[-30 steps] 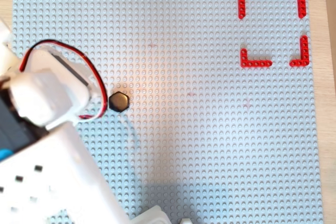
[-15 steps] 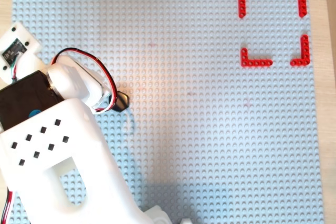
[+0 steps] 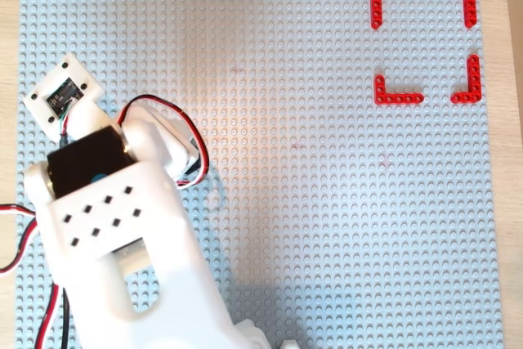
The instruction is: Grab the Lego and store it in red box
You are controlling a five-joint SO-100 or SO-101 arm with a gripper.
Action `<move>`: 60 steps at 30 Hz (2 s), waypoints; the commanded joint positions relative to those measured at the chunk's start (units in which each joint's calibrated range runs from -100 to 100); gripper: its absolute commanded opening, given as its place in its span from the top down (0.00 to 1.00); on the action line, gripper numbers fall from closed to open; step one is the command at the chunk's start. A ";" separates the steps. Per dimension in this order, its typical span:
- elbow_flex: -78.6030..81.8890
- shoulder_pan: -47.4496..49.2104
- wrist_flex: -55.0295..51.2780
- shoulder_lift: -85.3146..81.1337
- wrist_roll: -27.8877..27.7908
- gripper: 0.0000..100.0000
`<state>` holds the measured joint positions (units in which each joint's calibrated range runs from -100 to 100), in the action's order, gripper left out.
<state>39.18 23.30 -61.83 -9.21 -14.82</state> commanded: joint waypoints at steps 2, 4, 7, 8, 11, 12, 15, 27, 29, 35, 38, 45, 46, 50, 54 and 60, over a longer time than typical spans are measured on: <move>0.37 -1.90 0.51 -0.28 -0.65 0.78; 0.19 -2.42 0.78 -0.28 -0.71 0.78; 1.37 -2.42 2.18 -0.28 -0.71 0.78; 2.10 -2.20 2.97 -0.28 -0.71 0.78; 4.37 -2.12 4.90 -0.28 -0.71 0.78; 4.91 -2.20 5.25 -0.28 -0.71 0.78; 6.28 -2.20 6.39 -0.28 -0.45 0.78; 6.37 -2.35 8.50 0.40 0.81 0.89; 6.37 -2.27 8.50 0.32 0.91 0.90; 1.19 -3.69 3.23 -2.14 0.91 0.90; -5.54 -6.22 -2.29 -6.63 0.75 0.90; -26.90 -19.32 -14.66 -15.36 0.44 0.90; -29.36 -21.55 -15.54 -15.87 0.34 0.90; -36.36 -29.74 -16.24 -16.72 0.28 0.90; -38.81 -36.14 -13.08 -16.21 4.09 0.90; -33.27 -41.13 -4.40 -12.74 10.45 0.90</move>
<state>4.83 -15.09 -70.81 -23.42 -7.45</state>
